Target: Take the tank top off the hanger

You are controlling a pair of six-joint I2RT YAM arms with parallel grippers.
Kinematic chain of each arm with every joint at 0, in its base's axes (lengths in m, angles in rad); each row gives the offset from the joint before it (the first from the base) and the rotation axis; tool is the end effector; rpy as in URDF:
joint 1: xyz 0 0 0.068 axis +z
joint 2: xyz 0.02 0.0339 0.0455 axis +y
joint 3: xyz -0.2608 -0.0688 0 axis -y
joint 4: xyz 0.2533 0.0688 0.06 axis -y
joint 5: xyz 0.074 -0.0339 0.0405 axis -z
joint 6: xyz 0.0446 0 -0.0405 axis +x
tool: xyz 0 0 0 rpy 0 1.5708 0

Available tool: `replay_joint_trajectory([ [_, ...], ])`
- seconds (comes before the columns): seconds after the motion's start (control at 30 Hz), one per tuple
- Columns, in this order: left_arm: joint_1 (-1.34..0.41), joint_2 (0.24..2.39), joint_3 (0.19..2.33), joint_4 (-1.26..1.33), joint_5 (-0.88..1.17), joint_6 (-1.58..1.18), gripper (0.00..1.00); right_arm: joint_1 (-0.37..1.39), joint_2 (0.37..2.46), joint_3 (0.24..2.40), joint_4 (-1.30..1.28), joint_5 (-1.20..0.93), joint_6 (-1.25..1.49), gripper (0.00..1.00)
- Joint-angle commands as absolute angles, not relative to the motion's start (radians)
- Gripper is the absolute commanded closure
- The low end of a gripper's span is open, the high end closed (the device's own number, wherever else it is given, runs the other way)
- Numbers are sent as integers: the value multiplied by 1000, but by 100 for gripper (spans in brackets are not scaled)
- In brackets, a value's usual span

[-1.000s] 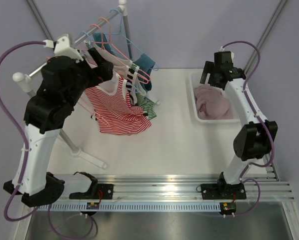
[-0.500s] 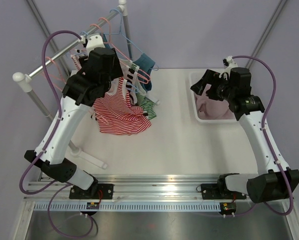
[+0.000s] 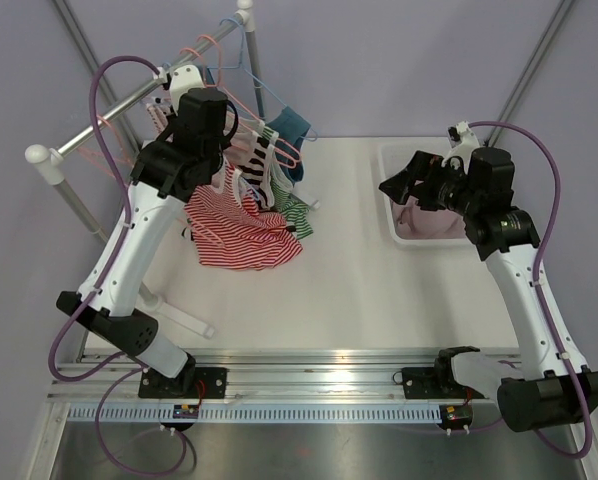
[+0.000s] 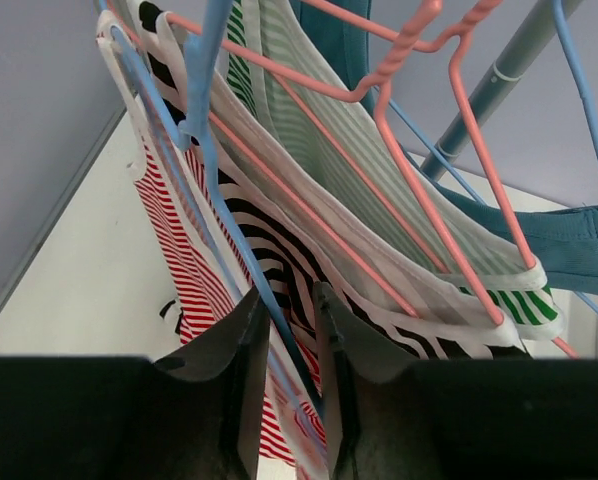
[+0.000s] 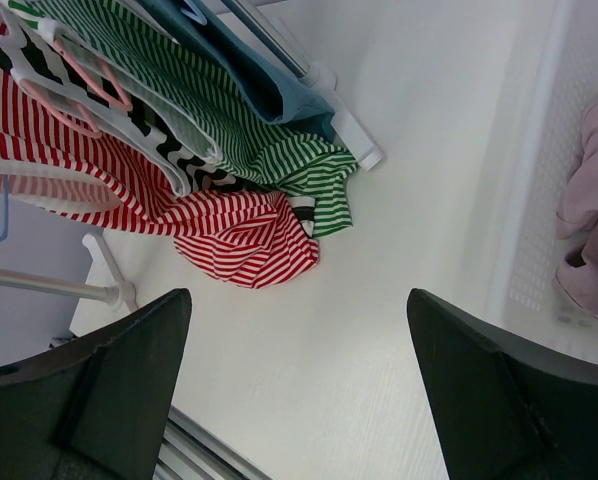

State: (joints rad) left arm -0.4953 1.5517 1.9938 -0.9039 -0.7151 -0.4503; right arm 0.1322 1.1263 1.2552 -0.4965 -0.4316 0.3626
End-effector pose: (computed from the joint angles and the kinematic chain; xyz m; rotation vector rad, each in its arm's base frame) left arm 0.2908 -0.1238 0.4889 -0.3896 1.8750 0.0944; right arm 0.2535 0.0525 0.3999 -0.0675 1.9746 0.7437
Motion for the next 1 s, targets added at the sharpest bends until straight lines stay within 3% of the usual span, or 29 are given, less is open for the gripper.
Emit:
replay_joint_trajectory([
  [0.0,-492,1537,1988,-836,-729,-465,76,135,1091,1273,-488,-463,342,4],
  [0.17,-492,1474,1945,-812,-765,-500,99,135,1091,1279,-499,-474,338,5],
  [0.47,-541,1387,1976,-767,-908,-522,100,135,1095,1293,-505,-502,342,5],
  [0.73,-633,1316,2020,-813,-902,-520,100,133,1086,1322,-508,-532,351,5],
  [0.97,-715,1151,1950,-824,-732,-558,100,135,1088,1332,-485,-594,370,5],
])
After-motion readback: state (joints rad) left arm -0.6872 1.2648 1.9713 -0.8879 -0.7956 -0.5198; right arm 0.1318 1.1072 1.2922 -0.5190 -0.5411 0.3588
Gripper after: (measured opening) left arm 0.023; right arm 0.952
